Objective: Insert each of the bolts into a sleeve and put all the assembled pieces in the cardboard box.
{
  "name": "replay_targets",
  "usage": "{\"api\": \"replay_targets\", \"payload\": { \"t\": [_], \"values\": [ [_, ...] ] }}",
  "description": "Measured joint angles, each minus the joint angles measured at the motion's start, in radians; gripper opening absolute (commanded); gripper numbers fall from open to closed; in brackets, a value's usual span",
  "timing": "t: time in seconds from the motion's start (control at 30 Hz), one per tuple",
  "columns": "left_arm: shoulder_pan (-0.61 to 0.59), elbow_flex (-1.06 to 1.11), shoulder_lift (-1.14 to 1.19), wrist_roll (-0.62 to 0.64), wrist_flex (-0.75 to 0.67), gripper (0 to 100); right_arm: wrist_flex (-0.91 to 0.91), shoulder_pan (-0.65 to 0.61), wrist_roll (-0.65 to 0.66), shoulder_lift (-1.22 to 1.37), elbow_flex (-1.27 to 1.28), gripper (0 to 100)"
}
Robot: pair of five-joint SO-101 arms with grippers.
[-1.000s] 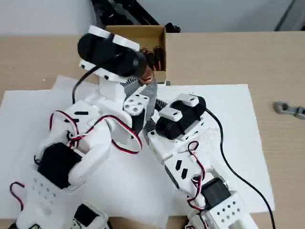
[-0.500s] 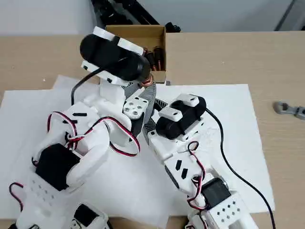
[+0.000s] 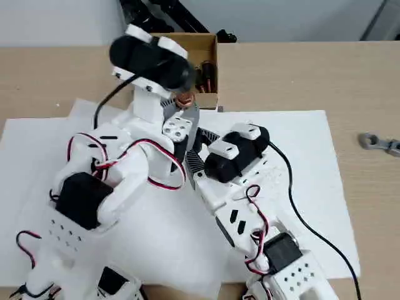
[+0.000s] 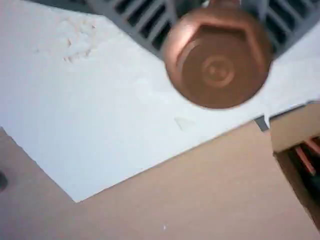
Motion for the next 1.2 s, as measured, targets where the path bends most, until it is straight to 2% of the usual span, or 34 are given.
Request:
{"api": "replay_targets", "payload": {
  "t": [0.27, 0.57, 0.93, 1.2],
  "values": [
    [0.023, -0.081, 0.005, 0.000, 0.072, 1, 0.000, -0.002, 0.000, -0.003, -0.002, 0.4],
    [-0.075, -0.262, 0.100, 0.006, 0.186, 1, 0.000, 0.002, 0.000, 0.000, -0.002, 0.4],
    [-0.075, -0.624, 0.351, 0.006, 0.391, 1, 0.000, 0.002, 0.000, 0.000, -0.002, 0.4],
    [-0.011, -0.723, 0.414, 0.006, 0.451, 1, 0.000, 0.002, 0.000, 0.000, -0.002, 0.4]
  ]
}}
